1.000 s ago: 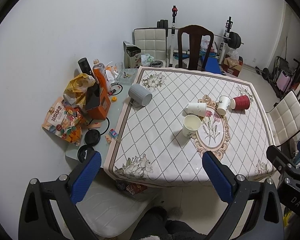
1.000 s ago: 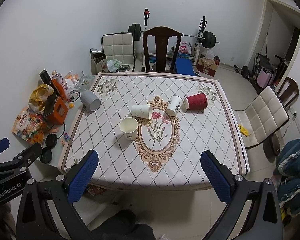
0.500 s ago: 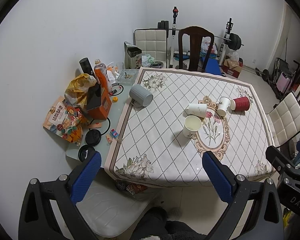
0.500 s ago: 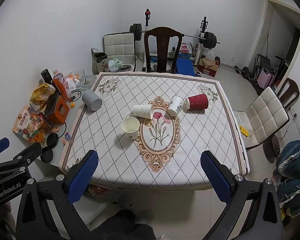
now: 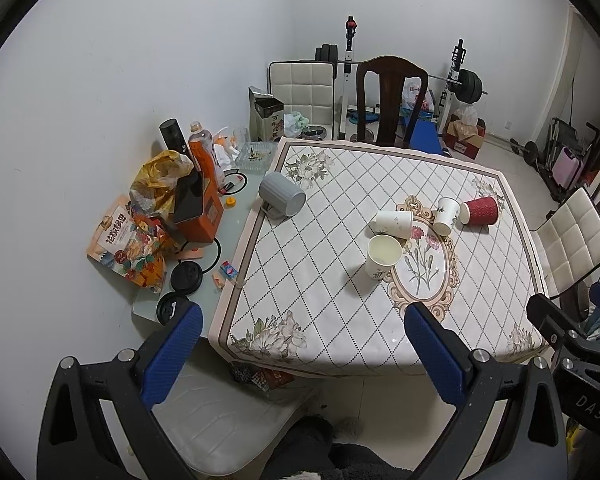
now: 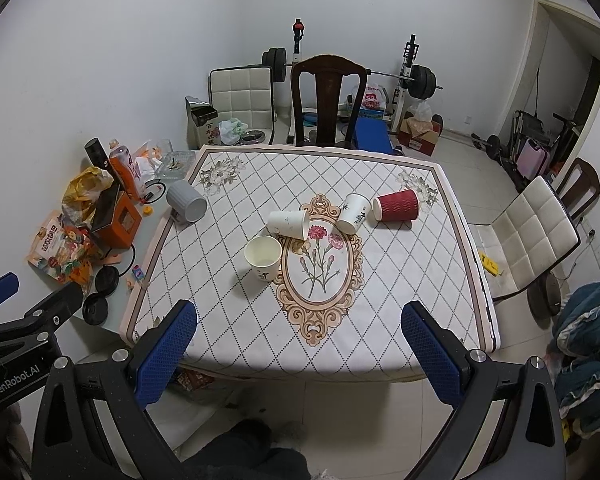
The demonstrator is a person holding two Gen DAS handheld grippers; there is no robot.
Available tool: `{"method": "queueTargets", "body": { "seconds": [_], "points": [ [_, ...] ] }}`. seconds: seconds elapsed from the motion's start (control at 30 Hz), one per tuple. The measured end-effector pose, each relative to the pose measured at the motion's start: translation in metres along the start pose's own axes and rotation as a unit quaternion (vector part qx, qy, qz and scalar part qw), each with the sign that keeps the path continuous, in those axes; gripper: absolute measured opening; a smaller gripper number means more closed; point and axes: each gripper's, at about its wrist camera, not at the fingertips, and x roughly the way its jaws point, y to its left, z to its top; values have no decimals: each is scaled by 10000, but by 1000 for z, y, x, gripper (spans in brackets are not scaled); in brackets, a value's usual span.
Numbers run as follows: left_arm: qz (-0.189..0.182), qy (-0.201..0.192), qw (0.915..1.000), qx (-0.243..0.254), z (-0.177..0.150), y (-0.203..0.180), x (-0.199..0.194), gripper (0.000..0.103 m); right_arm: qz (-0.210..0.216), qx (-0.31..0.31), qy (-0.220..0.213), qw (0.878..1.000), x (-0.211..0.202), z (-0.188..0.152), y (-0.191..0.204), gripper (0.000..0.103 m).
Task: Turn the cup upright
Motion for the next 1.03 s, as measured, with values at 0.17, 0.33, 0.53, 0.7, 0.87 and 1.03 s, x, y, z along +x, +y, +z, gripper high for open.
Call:
{"method": "queueTargets", "body": {
  "seconds": [0.17, 0.33, 0.53, 0.7, 0.87, 1.03],
  "points": [
    [-3, 7, 10000, -11, 0, 0, 0, 103, 13, -3, 3, 10000, -1, 0, 1, 103],
    [-1, 3, 10000, -9, 0, 0, 0, 103, 35, -14, 9, 10000, -2, 2, 4, 103],
    [-3, -1, 10000, -7, -1, 1, 0, 103, 34, -9, 7, 10000, -2, 2, 4, 103],
    [-6, 3, 10000, -14, -1, 1, 0, 103, 52, -22, 3, 10000, -3, 4, 7, 103],
    [-12, 2, 10000, -17, -1, 1, 0, 103, 45, -27, 6, 10000, -3, 3, 6, 103],
    [-15, 1, 10000, -7, -1, 2, 0, 103, 55, -30, 7, 10000, -5, 4, 8, 103]
  ]
}}
